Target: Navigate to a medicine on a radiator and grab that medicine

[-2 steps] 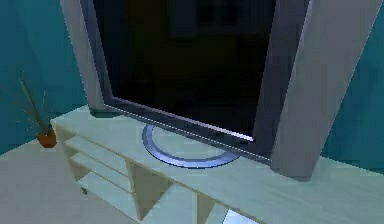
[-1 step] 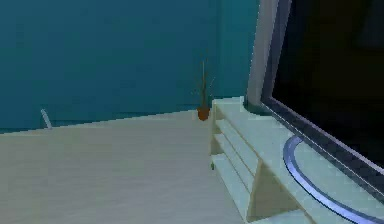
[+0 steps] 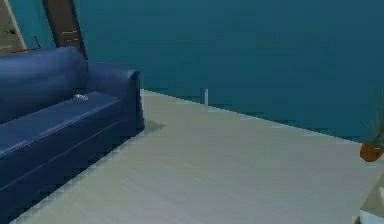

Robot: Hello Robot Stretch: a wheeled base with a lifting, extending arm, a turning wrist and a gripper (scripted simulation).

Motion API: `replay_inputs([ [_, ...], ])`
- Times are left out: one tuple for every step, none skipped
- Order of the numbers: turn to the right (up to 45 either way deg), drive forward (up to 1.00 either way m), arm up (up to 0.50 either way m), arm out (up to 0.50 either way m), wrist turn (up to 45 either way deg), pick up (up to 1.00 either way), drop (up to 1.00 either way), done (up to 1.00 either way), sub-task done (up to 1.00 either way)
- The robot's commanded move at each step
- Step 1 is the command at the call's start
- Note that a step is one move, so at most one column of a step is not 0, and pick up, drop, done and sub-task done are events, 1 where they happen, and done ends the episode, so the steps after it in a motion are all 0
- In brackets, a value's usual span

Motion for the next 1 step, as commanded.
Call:
replay_inputs([
  [-45.0, 0.0, 0.0, 0.0, 0.0, 0.0, 0.0, 0.0, 0.0],
])
